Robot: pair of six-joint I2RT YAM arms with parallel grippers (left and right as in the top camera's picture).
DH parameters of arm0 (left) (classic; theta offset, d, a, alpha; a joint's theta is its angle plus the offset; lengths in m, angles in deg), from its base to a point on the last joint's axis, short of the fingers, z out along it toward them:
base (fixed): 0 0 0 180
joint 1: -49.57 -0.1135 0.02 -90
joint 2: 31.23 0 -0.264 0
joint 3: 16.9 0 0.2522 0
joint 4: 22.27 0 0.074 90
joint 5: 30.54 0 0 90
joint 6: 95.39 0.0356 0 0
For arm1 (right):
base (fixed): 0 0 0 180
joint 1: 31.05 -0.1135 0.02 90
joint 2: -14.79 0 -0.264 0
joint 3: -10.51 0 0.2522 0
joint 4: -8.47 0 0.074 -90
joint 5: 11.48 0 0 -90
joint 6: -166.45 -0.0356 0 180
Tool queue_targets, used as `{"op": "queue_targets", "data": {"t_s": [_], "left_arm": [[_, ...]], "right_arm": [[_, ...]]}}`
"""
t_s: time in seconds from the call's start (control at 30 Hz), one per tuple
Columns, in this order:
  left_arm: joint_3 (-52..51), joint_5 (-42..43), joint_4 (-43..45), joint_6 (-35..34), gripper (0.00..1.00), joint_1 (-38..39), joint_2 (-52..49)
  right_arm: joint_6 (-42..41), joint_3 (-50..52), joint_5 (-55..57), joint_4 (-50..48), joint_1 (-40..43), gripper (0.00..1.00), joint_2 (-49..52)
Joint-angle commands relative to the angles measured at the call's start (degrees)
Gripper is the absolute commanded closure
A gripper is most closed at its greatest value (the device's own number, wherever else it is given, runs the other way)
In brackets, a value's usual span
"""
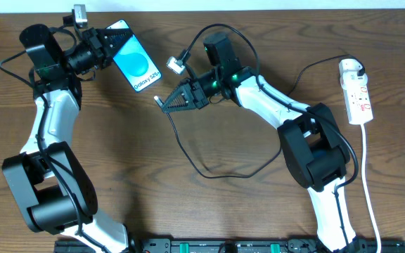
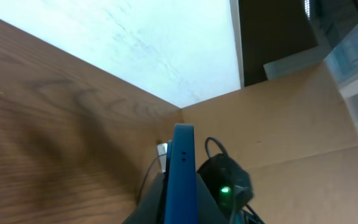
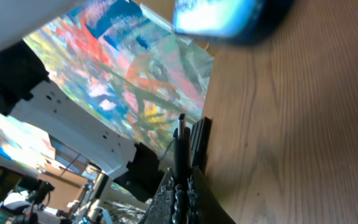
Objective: Plug charger to phone and switch on socket
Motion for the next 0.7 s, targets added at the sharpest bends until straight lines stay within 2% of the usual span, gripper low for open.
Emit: {"op": "queue_targets", "data": {"t_s": [0.0, 0.17, 0.3, 0.5, 0.67], "left_arm": [[0.6, -0.3, 0.3, 2.8, 0.93, -0.1, 1.3], [0.6, 1.4, 0.3, 2.8, 0.93, 0.0, 1.3], [0.6, 1.9, 0.3, 2.7, 0.93, 0.4, 1.3], [0.6, 2.1, 0.3, -1.4, 0.93, 1.5, 1.3], [0.6, 5.1, 0.3, -1.3, 0.93, 1.5, 1.3]], "right_arm": [[-8.9, -0.7, -1.2, -4.2, 0.0, 0.99, 0.6], [-13.4, -0.7, -1.2, -10.7, 0.0, 0.99, 0.6], [-13.4, -0.7, -1.2, -10.8, 0.0, 0.99, 0.6], [-13.4, -0.7, -1.2, -10.9, 0.0, 0.99, 0.6], [-13.4, -0.7, -1.2, -12.2, 0.1, 0.99, 0.6]]}}
